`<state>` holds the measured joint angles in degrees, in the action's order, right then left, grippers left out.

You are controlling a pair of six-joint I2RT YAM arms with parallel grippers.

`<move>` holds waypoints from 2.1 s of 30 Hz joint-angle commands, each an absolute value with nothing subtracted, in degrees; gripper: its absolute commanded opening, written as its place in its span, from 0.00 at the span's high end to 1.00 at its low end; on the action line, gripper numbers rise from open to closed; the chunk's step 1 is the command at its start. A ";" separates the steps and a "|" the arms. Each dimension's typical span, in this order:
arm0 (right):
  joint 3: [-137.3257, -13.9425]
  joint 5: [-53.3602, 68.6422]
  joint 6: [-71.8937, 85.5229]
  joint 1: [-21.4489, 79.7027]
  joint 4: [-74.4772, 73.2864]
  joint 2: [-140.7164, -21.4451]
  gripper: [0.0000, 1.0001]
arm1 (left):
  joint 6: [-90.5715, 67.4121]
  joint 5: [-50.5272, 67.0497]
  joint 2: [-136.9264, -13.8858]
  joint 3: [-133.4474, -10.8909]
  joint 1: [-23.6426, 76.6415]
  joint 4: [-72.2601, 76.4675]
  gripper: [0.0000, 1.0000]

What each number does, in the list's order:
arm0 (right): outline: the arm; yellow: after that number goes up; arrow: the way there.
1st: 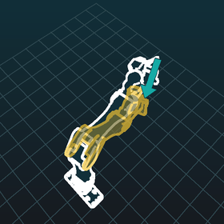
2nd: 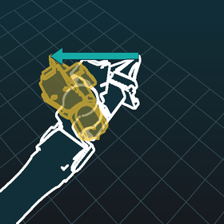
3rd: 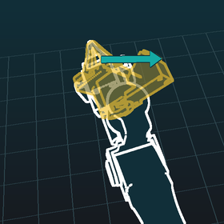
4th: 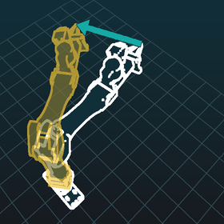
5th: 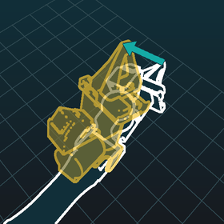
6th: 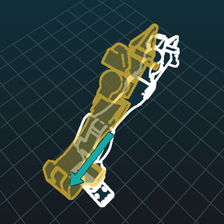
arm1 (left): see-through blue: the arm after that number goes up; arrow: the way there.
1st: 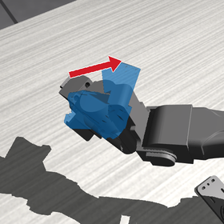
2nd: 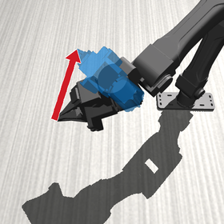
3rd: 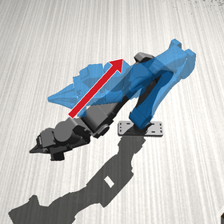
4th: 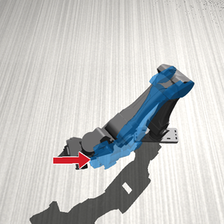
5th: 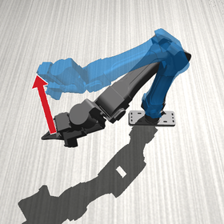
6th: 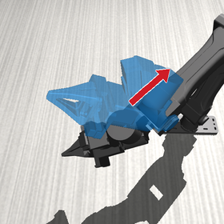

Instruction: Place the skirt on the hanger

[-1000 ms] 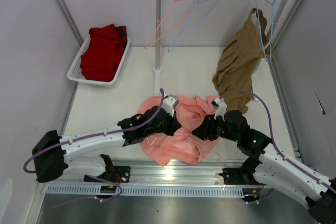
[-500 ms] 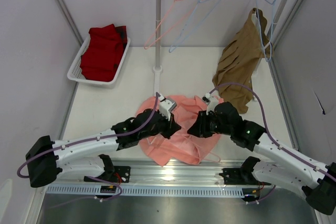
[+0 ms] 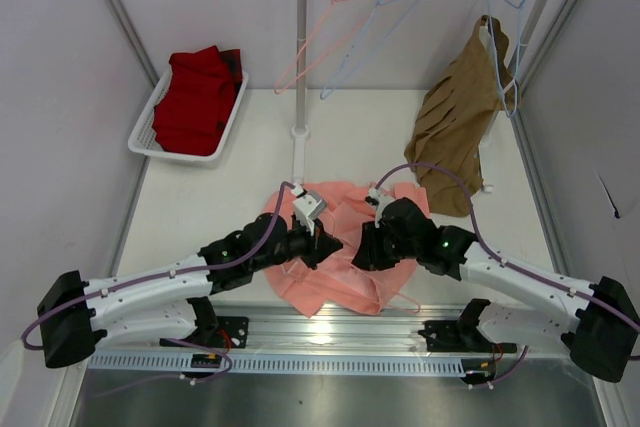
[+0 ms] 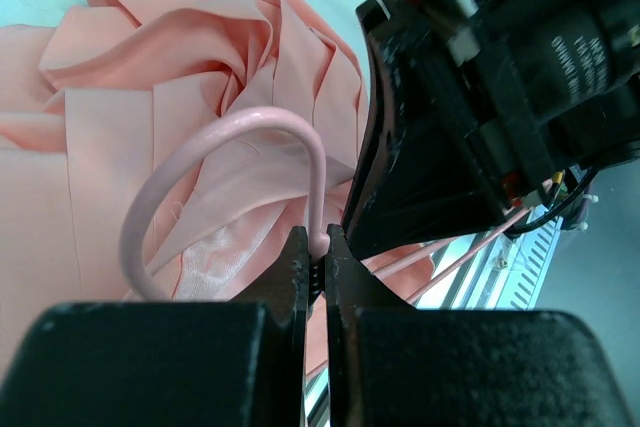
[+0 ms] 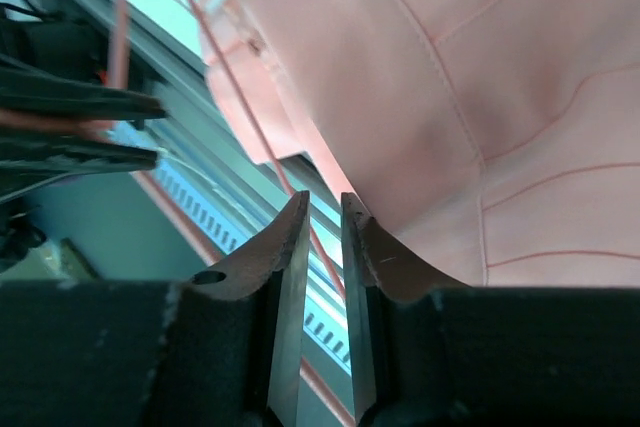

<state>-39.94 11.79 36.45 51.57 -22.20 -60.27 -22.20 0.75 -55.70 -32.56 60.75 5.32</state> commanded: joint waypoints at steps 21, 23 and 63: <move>-42.72 -7.65 37.62 53.53 -29.54 -65.65 0.54 | -20.92 -1.41 -54.76 -31.90 61.08 8.26 1.00; -42.63 -8.43 37.79 53.53 -28.13 -66.44 0.51 | -20.92 -1.41 -54.84 -31.55 61.08 8.35 1.00; -39.99 -11.69 45.61 59.59 -21.62 -72.33 0.69 | -20.83 -4.22 -54.67 -31.29 61.08 8.53 1.00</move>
<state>-40.99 -10.13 43.75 58.89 -22.35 -72.14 -21.89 -3.97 -55.27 -30.83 60.90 5.87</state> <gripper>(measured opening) 0.308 0.049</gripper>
